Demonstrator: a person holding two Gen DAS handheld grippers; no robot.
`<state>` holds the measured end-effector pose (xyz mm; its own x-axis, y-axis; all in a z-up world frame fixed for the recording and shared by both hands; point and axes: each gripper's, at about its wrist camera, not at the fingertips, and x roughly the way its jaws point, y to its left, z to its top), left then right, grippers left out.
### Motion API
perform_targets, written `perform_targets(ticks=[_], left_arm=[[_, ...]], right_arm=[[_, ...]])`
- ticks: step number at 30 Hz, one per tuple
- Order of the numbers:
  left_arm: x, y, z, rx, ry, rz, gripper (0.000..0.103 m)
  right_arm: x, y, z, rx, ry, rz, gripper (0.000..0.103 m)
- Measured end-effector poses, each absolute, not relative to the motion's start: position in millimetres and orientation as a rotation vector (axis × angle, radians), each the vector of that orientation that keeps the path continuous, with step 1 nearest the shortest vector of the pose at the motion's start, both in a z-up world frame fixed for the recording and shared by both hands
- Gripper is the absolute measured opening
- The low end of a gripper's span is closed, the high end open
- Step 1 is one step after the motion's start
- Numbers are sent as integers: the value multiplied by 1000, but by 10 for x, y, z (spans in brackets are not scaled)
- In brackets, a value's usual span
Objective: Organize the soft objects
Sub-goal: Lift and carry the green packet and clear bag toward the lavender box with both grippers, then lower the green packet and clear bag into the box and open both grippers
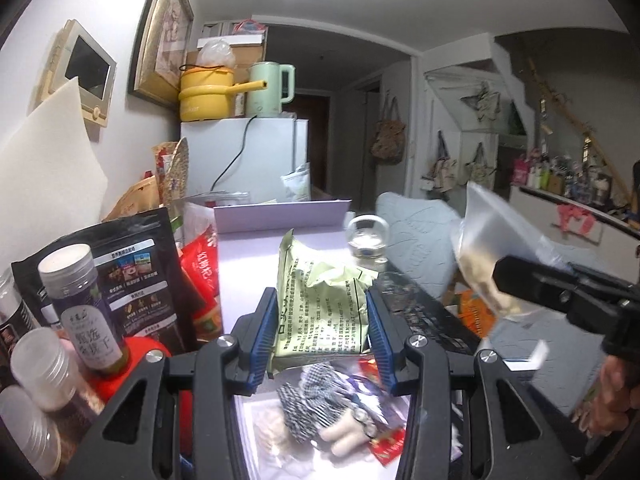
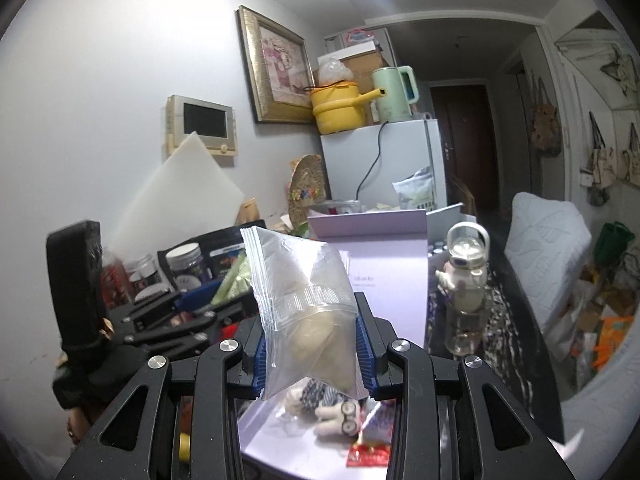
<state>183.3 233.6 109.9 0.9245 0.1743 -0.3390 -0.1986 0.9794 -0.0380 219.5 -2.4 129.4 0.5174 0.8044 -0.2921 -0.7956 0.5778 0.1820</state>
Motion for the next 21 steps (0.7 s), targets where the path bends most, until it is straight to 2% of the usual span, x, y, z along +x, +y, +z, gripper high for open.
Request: perform_targets(ticks=[21], left_arm=[[2673, 2613, 339, -43, 589, 281, 43]], right_arm=[[3116, 543, 555, -17, 610, 946, 35]])
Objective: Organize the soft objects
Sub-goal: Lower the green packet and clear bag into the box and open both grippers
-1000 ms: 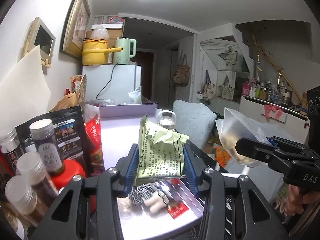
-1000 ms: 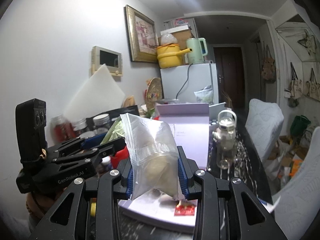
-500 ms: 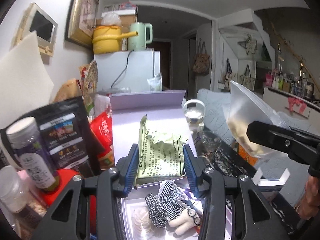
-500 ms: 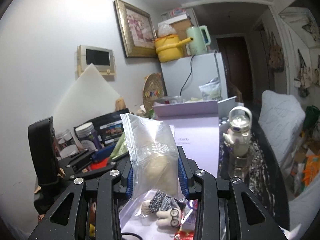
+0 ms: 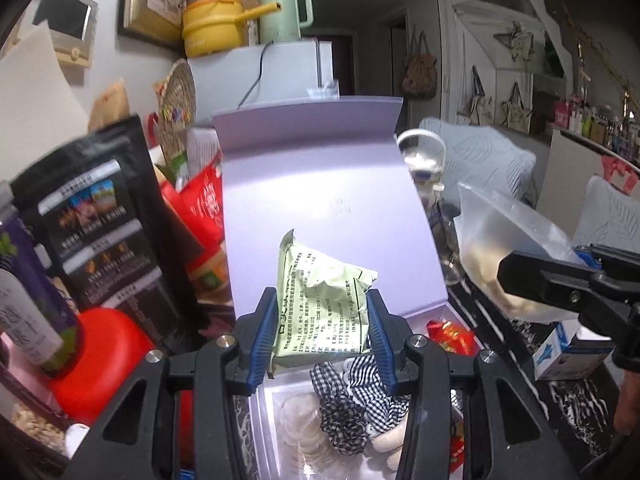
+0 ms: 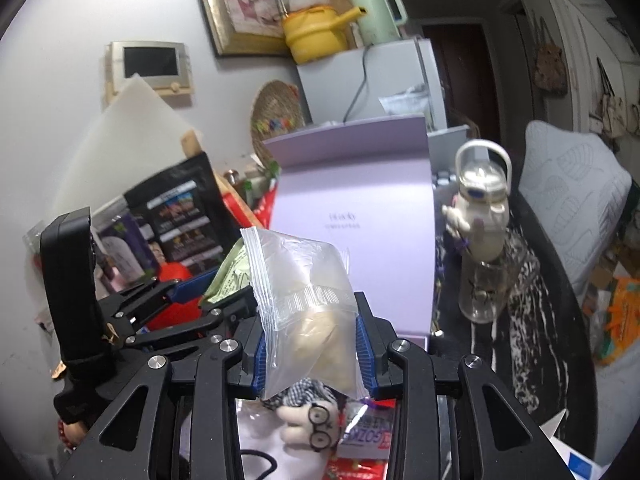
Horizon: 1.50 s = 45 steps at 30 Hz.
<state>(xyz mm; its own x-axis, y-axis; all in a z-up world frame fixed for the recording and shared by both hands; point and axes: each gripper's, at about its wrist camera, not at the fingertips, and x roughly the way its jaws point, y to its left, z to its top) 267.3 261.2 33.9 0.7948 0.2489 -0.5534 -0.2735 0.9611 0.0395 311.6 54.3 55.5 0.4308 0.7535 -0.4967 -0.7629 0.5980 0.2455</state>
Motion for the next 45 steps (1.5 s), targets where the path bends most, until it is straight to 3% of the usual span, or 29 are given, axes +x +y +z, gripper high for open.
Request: perform_targets(ticks=[19, 45], left_arm=[[3068, 2577, -316, -64, 855, 264, 43], [3187, 2614, -415, -95, 990, 331, 44]], right_arm=[[3414, 667, 153, -83, 766, 868, 35], [3581, 887, -320, -193, 875, 794, 42]])
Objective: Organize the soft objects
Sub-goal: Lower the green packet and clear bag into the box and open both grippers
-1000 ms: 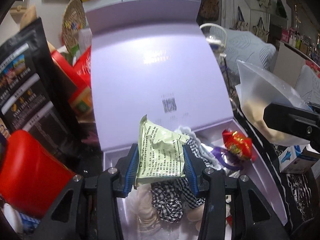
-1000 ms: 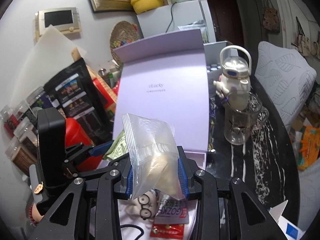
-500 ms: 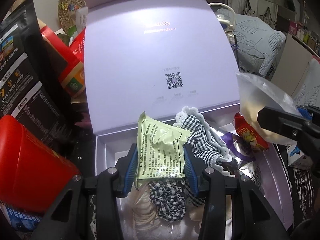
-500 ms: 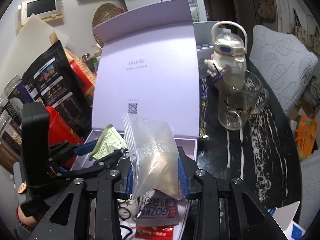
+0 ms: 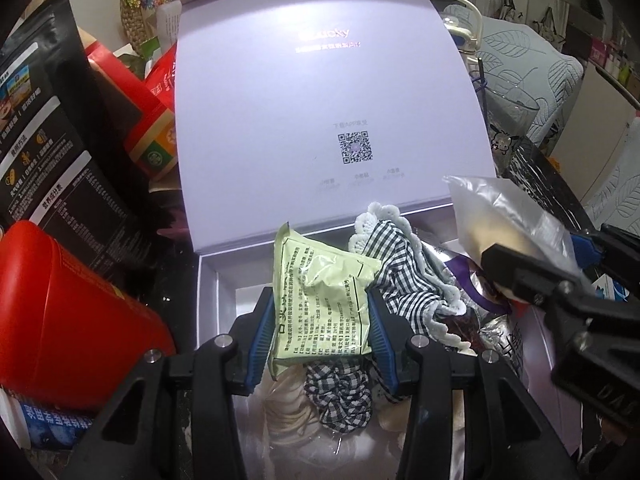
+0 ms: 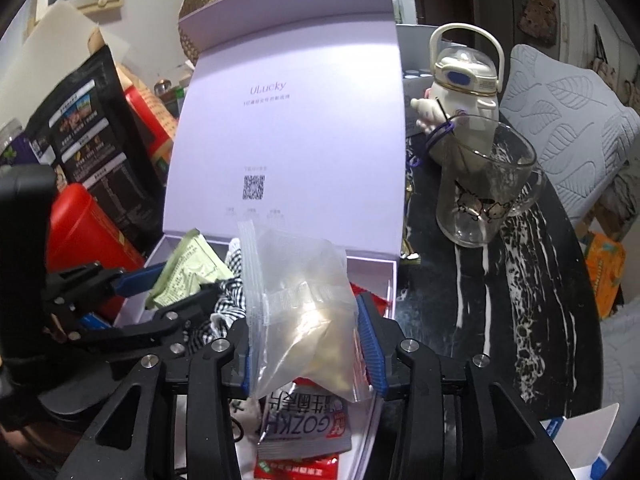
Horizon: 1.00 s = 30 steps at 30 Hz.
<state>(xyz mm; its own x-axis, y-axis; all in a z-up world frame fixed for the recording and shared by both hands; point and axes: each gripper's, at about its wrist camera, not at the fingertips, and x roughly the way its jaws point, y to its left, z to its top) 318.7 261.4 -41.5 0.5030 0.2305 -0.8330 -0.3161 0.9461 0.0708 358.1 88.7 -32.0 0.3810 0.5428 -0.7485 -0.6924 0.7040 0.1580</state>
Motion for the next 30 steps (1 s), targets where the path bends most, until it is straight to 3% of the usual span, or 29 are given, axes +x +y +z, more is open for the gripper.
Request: perform_targets(ticks=[8, 13, 17, 23, 30], left_arm=[[3174, 2626, -405, -101, 1006, 344, 44], [3173, 2622, -406, -75, 1018, 366, 63], [3156, 2667, -404, -95, 1026, 365, 63], [3109, 2664, -337, -104, 1005, 345, 63], [3024, 2604, -151, -100, 953, 329, 63]], right_arm=[[3536, 998, -399, -266, 860, 780, 43], [3523, 1033, -407, -300, 869, 763, 45], [3527, 1008, -395, -315, 892, 740, 58], [3555, 931, -360, -265, 923, 778, 59], [3497, 828, -210, -260, 891, 761, 71]])
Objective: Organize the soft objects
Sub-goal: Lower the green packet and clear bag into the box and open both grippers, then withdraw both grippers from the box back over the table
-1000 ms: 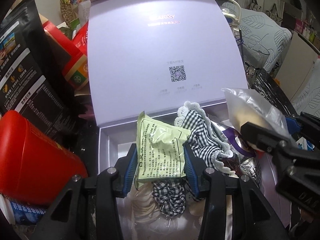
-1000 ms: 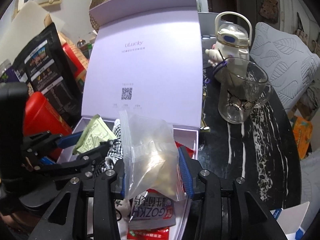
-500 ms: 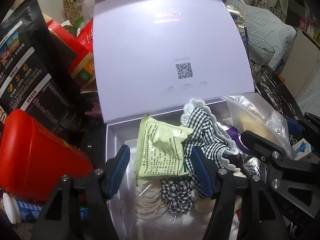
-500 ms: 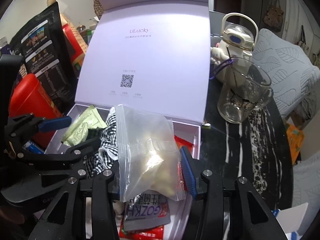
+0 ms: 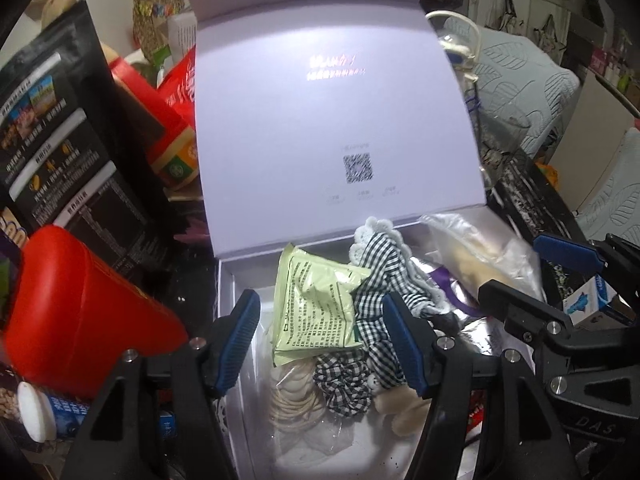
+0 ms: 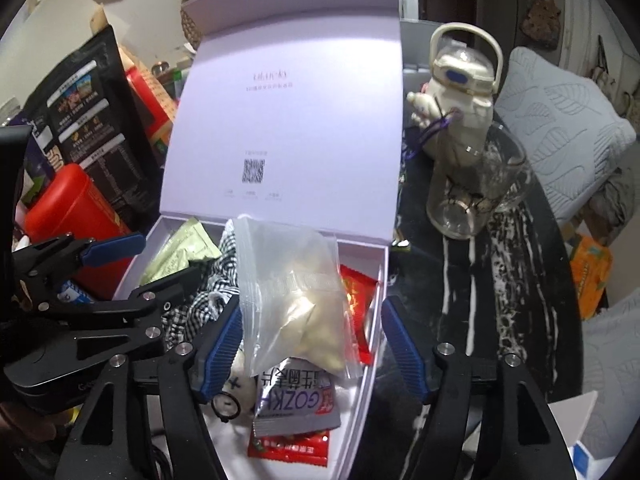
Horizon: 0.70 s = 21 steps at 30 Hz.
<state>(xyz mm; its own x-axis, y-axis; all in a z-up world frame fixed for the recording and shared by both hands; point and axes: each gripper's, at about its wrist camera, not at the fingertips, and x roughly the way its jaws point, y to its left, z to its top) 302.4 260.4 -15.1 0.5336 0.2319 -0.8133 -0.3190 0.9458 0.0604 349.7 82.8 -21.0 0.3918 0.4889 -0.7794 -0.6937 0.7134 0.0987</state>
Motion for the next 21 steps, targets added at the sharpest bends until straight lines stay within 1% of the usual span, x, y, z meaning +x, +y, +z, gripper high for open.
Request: perform_targets(ticks=[4, 5, 6, 7, 9, 16, 21], left_arm=[[2984, 2573, -73, -98, 925, 335, 64], [2984, 2572, -68, -98, 927, 337, 67], [2984, 2575, -66, -98, 930, 341, 81], [2973, 2576, -64, -94, 925, 356, 90], [2950, 2583, -51, -83, 916, 368, 95], [2801, 2622, 68, -88, 888, 374, 95], [2628, 2599, 297, -88, 830, 378, 95]], right_arm=[[3452, 780, -140, -261, 867, 745, 74], [3443, 770, -127, -258, 864, 743, 74], [3435, 755, -118, -254, 862, 741, 74], [3429, 743, -109, -250, 861, 738, 73], [3417, 712, -88, -246, 858, 733, 74], [3292, 625, 110, -248, 799, 708, 74], [3195, 574, 277, -232, 761, 721, 74]])
